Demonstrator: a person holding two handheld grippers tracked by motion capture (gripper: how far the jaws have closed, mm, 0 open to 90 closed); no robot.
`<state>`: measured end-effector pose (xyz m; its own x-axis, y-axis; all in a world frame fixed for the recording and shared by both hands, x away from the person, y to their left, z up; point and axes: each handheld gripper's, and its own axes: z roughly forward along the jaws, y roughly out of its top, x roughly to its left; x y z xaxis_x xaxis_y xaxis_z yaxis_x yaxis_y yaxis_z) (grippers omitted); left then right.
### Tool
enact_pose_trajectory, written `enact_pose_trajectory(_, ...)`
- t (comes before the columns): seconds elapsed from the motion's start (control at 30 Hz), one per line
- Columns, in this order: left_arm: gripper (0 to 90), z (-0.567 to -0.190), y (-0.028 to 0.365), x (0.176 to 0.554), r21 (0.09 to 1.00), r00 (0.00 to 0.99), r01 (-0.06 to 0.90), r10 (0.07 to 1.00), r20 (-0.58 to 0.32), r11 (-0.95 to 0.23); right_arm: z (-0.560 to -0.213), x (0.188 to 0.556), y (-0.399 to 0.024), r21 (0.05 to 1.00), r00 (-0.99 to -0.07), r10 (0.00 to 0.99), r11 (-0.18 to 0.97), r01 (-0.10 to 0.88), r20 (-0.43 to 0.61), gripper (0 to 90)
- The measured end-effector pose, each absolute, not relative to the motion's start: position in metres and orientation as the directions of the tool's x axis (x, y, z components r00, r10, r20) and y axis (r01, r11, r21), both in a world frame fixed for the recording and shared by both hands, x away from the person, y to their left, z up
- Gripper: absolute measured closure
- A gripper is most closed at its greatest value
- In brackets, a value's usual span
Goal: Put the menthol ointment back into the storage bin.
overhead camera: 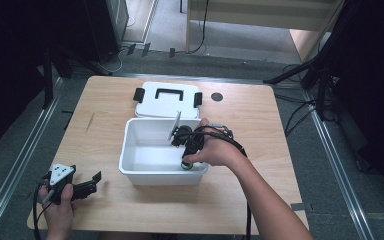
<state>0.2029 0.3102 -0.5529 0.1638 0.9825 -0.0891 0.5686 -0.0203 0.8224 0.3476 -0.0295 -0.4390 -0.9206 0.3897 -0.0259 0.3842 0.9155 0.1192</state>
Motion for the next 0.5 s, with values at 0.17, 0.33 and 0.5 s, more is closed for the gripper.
enact_pose_trajectory(0.17,7.5,-0.5529,0.3101,0.2032,0.82,0.165,0.571,0.982,-0.087,-0.023,-0.4423,0.3478,-0.0231,0.102,-0.916,0.399,0.914,0.392,-0.05,51.6)
enact_pose_trajectory(0.33,7.5,-0.553,0.3098,0.2034,0.819,0.168,0.574,0.982,-0.092,-0.021,-0.4434,0.3475,-0.0208,0.064,-0.916,0.396,0.918,0.392,-0.07,55.6)
enact_pose_trajectory(0.5,7.5,-0.553,0.31,0.2033,0.819,0.168,0.574,0.981,-0.093,-0.02,-0.4434,0.3481,-0.0215,0.06,-0.918,0.391,0.92,0.387,-0.071,56.9)
